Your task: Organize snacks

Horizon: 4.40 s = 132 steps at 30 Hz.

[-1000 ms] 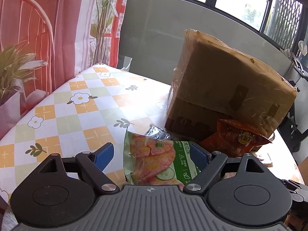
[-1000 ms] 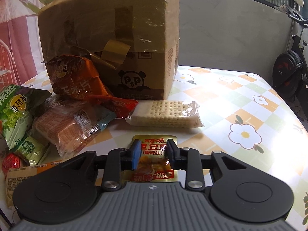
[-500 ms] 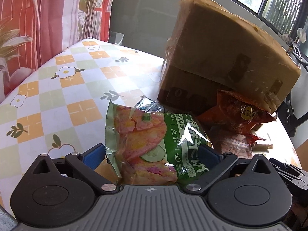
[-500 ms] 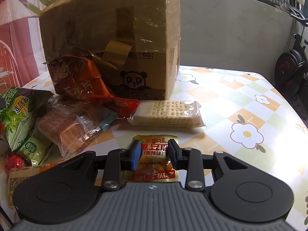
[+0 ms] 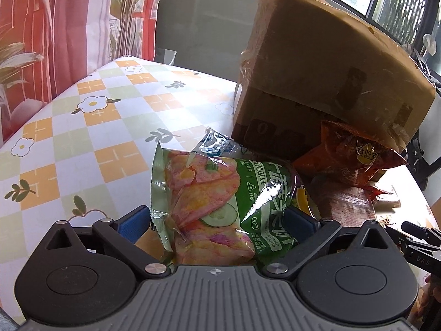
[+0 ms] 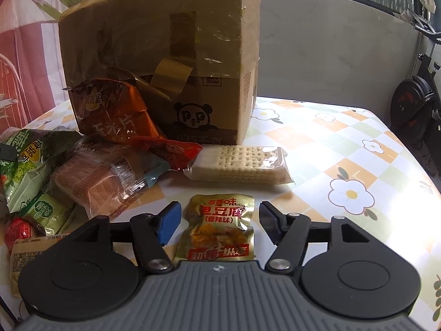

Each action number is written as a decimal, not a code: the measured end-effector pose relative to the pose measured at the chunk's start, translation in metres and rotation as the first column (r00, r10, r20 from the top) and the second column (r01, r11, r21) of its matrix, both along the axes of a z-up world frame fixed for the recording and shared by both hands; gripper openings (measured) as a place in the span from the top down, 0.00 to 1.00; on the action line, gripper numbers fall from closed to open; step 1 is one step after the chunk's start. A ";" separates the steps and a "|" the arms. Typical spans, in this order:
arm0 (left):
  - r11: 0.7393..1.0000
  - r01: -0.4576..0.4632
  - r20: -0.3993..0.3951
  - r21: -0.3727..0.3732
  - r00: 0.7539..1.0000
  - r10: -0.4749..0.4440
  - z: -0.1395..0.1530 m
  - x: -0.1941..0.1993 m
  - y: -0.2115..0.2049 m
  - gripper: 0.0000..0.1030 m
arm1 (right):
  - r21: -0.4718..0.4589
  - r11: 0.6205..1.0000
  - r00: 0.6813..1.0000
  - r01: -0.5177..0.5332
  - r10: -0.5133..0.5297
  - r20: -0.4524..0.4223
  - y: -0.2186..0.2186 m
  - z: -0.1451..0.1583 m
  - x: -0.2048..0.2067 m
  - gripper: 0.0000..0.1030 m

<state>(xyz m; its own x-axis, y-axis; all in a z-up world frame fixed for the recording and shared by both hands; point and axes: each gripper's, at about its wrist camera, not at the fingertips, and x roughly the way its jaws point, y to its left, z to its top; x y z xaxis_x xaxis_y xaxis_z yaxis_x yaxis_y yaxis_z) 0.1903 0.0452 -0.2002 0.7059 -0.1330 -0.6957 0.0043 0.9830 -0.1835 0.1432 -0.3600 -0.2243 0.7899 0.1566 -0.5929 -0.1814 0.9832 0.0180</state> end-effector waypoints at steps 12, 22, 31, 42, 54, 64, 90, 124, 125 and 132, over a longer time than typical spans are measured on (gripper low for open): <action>0.995 0.064 -0.060 -0.080 0.996 -0.069 -0.013 0.001 -0.004 0.00 | -0.034 0.999 0.999 0.002 -0.004 -0.048 0.003 -0.003 0.009 0.30; 0.994 0.086 0.015 -0.073 0.996 -0.086 0.012 -0.016 0.001 0.27 | -0.029 1.000 0.999 -0.007 0.005 -0.052 0.001 -0.003 0.012 0.30; 0.995 0.085 0.129 -0.050 0.989 -0.078 0.041 -0.031 0.007 0.29 | -0.034 0.999 0.999 -0.015 0.013 -0.043 0.005 -0.001 0.007 0.54; 0.999 0.046 0.211 -0.012 0.977 -0.042 0.064 -0.038 0.013 0.29 | 0.069 0.998 1.000 -0.004 0.005 -0.022 -0.004 0.015 -0.012 0.58; 0.999 0.008 0.397 0.042 0.917 -0.024 0.130 -0.032 0.022 0.29 | 0.119 0.991 0.973 -0.065 0.037 0.229 -0.010 0.108 -0.010 0.58; 0.983 0.153 0.475 0.097 0.861 -0.181 0.207 0.033 -0.015 0.29 | 0.058 0.985 0.901 -0.160 0.122 0.415 -0.001 0.190 0.033 0.58; 0.872 0.332 0.100 0.360 0.915 -0.390 0.150 0.231 -0.113 0.14 | 0.050 0.989 0.964 -0.140 0.124 0.237 0.036 0.183 0.167 0.52; 0.991 0.102 0.202 0.082 0.972 -0.117 0.098 -0.005 -0.015 0.15 | 0.312 0.948 0.998 -0.063 0.068 -0.002 0.037 0.101 -0.006 0.24; 0.991 0.104 0.183 0.081 0.976 -0.117 0.090 -0.008 -0.014 0.15 | 0.312 0.948 0.996 -0.062 0.080 -0.047 0.040 0.092 -0.010 0.24; 0.992 0.111 0.097 0.059 0.988 -0.117 0.054 -0.020 -0.010 0.15 | 0.322 0.946 0.955 -0.036 0.127 -0.267 0.056 0.063 -0.023 0.24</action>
